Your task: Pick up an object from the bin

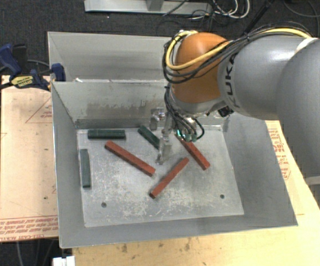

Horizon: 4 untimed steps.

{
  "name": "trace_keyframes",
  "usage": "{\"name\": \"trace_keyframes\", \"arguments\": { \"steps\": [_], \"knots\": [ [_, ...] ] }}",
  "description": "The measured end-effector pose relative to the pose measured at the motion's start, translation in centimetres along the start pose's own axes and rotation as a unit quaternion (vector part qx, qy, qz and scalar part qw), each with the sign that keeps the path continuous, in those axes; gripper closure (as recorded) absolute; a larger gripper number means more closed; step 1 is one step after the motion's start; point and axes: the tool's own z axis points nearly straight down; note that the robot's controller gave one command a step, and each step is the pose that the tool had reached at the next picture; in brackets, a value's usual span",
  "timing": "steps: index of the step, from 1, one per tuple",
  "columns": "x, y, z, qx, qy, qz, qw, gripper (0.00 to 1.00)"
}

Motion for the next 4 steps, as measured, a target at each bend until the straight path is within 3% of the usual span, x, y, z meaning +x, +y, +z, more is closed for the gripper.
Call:
{"name": "trace_keyframes", "arguments": {
  "steps": [1, 2, 3, 4],
  "knots": [
    [4.5, 1.4, 6.1, 0.0, -0.001, 0.102, 0.9947, 0.0],
    [4.3, 1.4, 5.8, -0.001, -0.0044, 0.103, 0.9946, 1.0],
    [1.6, 0.6, -10.6, -0.001, -0.0095, 0.045, 0.9989, 1.0],
    [1.8, 0.6, -10.1, 0.0, -0.0049, 0.045, 0.999, 0.0]
  ]
}}
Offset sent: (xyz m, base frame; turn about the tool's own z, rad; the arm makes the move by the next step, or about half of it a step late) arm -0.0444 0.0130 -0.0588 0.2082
